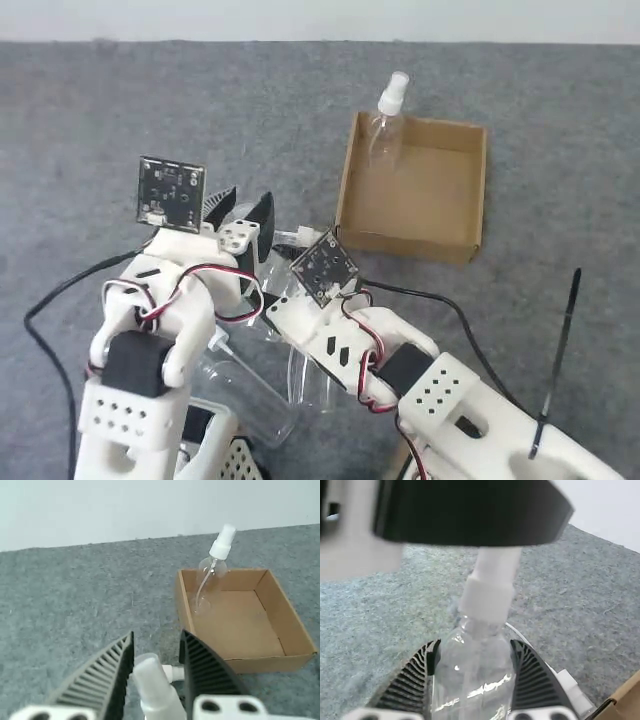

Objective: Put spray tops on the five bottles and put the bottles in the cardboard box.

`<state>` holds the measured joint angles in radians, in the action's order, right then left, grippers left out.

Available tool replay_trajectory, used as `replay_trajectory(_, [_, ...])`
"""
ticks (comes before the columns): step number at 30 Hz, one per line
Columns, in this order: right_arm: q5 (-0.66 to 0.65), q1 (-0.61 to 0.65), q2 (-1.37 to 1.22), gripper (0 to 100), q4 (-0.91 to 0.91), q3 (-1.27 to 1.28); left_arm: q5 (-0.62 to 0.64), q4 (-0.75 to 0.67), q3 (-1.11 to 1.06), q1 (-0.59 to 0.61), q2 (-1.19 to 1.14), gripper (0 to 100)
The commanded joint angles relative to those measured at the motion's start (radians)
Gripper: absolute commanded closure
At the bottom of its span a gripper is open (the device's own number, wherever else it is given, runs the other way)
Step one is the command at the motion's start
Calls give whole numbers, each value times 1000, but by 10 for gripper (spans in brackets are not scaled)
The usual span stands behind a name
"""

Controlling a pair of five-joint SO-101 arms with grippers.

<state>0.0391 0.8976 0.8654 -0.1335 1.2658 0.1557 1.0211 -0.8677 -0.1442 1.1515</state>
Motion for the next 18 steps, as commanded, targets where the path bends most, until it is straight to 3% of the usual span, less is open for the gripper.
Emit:
replay_trajectory(1, [11,1,39,992,31,-6,-23,-12,81,9,20,863])
replay_trajectory(7, [11,1,39,992,30,-6,-26,11,202,115,-146,877])
replay_trajectory(12, [11,1,39,992,30,-6,-86,35,225,112,-284,910])
replay_trajectory(18, [11,1,39,992,30,-6,-126,80,182,75,-252,910])
